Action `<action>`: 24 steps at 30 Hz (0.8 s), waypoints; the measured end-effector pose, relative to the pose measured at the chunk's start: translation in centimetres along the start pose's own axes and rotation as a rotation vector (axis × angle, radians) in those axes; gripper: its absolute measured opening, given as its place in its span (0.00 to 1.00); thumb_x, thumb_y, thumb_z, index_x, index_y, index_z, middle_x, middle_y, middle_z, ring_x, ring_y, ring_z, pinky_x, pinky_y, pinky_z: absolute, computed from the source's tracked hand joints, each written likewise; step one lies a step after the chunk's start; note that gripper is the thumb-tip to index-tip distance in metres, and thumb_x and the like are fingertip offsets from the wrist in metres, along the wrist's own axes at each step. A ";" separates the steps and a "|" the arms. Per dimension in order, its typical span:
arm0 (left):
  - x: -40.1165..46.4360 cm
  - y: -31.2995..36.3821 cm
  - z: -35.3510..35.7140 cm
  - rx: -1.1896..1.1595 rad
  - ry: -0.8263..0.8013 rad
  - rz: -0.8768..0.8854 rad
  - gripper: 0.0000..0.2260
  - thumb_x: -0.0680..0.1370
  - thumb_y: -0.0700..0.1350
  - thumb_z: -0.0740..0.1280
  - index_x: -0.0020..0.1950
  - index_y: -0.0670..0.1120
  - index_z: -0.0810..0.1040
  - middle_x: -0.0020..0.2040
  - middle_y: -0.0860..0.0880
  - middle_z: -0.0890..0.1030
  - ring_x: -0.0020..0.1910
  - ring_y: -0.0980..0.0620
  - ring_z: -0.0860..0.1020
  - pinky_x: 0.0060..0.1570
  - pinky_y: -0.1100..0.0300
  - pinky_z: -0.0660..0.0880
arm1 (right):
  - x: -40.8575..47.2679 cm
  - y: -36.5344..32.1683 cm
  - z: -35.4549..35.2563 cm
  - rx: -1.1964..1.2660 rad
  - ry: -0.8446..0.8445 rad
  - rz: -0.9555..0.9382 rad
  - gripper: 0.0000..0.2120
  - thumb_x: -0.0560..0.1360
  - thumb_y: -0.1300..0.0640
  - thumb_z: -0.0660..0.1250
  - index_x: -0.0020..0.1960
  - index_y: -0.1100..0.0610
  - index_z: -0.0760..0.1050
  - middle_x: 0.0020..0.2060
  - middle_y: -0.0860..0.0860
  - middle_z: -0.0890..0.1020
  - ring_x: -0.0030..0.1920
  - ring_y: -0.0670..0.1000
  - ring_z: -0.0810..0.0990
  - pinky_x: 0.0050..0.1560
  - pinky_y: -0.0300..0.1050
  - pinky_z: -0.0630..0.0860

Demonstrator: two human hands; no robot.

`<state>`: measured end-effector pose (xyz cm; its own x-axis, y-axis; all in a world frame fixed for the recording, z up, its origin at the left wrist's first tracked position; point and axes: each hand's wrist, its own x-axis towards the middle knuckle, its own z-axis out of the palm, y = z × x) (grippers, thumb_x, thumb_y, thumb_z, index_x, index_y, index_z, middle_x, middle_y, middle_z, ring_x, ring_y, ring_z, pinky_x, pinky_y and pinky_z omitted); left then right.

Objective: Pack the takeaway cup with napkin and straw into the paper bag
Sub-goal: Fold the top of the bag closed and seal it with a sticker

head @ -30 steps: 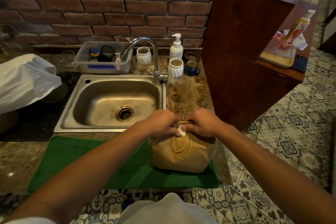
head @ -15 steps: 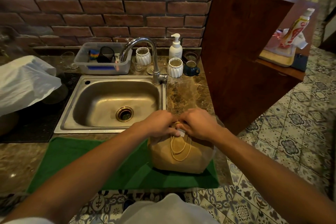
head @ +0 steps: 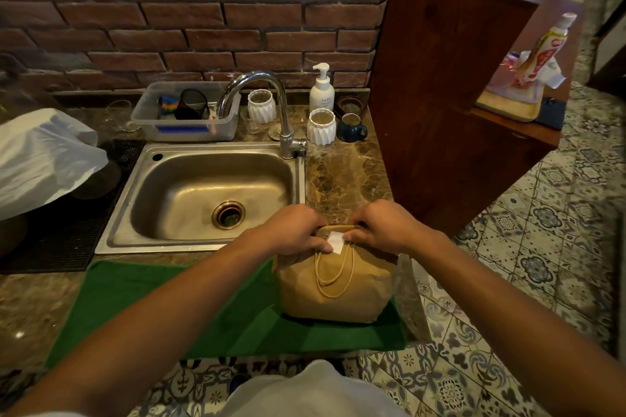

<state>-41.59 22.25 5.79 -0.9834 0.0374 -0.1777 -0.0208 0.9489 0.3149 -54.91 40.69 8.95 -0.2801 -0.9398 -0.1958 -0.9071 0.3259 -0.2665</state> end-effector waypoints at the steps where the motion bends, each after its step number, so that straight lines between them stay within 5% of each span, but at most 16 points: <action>1: 0.0 0.0 0.0 -0.004 -0.003 -0.005 0.16 0.75 0.64 0.70 0.44 0.52 0.77 0.34 0.57 0.73 0.33 0.57 0.70 0.31 0.57 0.62 | -0.1 0.3 -0.1 0.015 -0.007 0.007 0.16 0.79 0.39 0.68 0.56 0.49 0.84 0.45 0.47 0.86 0.44 0.51 0.82 0.43 0.51 0.77; 11: -2.5 -3.5 -1.8 -0.234 0.064 -0.115 0.15 0.73 0.64 0.73 0.35 0.56 0.79 0.32 0.57 0.77 0.33 0.58 0.74 0.31 0.56 0.66 | -1.5 3.0 0.4 0.398 0.052 0.136 0.11 0.76 0.43 0.73 0.53 0.48 0.86 0.41 0.36 0.82 0.44 0.39 0.80 0.41 0.37 0.72; 17: -5.5 -5.6 -0.3 -0.523 0.196 -0.213 0.08 0.74 0.60 0.74 0.37 0.60 0.83 0.30 0.59 0.79 0.30 0.61 0.74 0.31 0.64 0.66 | -3.9 5.1 1.1 0.558 0.087 0.226 0.07 0.76 0.45 0.74 0.48 0.48 0.87 0.41 0.45 0.87 0.43 0.44 0.83 0.47 0.51 0.79; 21: -6.8 -5.2 0.9 -0.630 0.245 -0.257 0.06 0.76 0.57 0.73 0.39 0.65 0.83 0.33 0.62 0.80 0.33 0.63 0.76 0.33 0.64 0.67 | -5.4 5.6 2.3 0.716 0.180 0.282 0.06 0.75 0.46 0.74 0.47 0.47 0.87 0.43 0.45 0.87 0.45 0.45 0.84 0.49 0.51 0.80; 24: -6.7 -4.3 1.7 -0.760 0.308 -0.305 0.05 0.79 0.53 0.71 0.43 0.58 0.85 0.37 0.59 0.83 0.37 0.63 0.78 0.39 0.59 0.71 | -5.7 5.1 3.6 0.809 0.294 0.341 0.03 0.75 0.47 0.74 0.45 0.45 0.86 0.41 0.42 0.87 0.43 0.42 0.83 0.46 0.46 0.77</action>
<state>-34.57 18.41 4.05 -0.9180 -0.3745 -0.1306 -0.2979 0.4337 0.8504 -56.83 48.07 5.31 -0.6604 -0.7321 -0.1672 -0.2960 0.4584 -0.8380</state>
